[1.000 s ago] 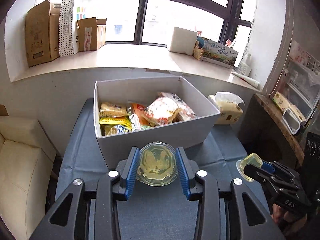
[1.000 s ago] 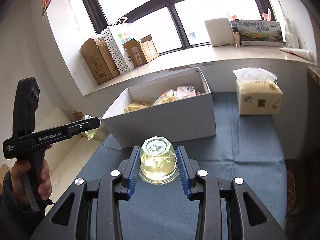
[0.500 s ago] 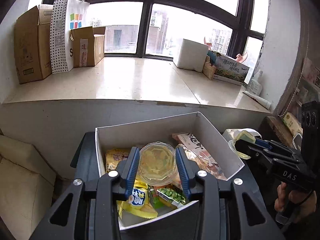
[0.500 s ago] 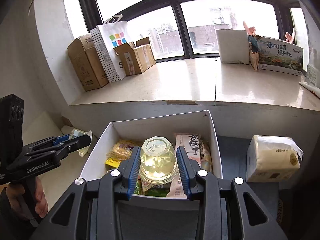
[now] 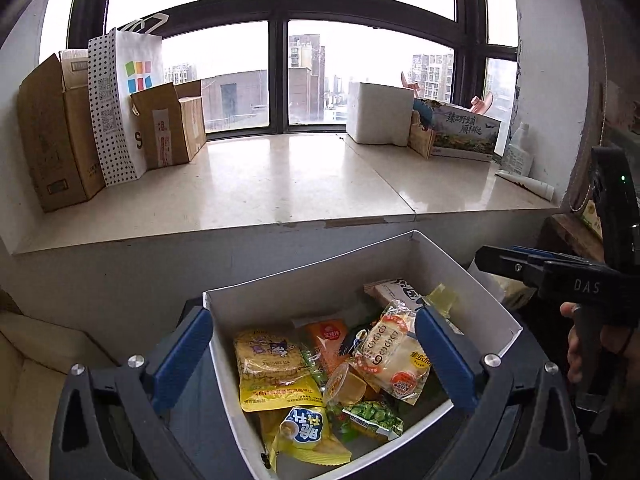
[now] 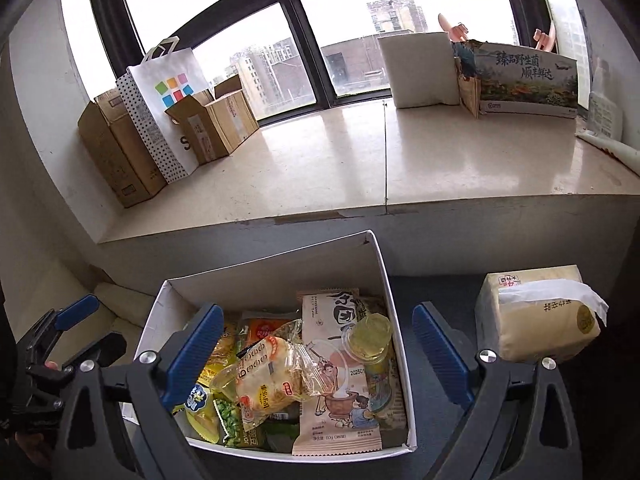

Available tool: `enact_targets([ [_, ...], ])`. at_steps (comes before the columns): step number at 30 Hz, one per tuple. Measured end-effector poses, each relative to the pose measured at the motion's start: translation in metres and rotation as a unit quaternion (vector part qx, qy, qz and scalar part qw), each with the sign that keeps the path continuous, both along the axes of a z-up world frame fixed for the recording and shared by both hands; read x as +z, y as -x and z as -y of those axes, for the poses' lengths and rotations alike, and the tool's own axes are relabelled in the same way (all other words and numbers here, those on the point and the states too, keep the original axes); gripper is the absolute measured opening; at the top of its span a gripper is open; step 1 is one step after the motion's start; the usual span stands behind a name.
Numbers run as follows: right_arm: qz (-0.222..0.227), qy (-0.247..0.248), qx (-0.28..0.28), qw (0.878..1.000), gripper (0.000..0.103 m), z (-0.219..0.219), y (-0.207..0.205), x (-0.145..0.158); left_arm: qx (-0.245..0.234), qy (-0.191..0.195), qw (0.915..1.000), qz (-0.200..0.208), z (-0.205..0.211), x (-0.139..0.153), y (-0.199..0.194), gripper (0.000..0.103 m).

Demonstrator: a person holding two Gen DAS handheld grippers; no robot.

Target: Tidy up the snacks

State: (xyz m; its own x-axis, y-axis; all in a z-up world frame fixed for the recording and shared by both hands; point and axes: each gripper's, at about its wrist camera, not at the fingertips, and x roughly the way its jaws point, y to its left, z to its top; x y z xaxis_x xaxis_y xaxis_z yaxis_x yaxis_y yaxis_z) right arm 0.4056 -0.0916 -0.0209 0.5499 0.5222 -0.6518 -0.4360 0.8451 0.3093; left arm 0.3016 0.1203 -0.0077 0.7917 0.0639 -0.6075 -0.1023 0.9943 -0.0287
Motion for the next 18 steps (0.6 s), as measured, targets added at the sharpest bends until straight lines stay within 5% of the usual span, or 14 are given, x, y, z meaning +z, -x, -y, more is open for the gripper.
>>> enact_targets([
  [12, 0.130, -0.001, 0.005, 0.992, 0.098, 0.022, 0.106, 0.076, 0.007, -0.015, 0.9963, 0.084, 0.025, 0.066, 0.115, 0.103],
  [18, 0.157, -0.020, 0.049, 0.986, 0.099, 0.030, 0.181, 0.098, 0.011, -0.026, 0.9962, 0.083, 0.041, 0.081, 0.168, 0.103],
])
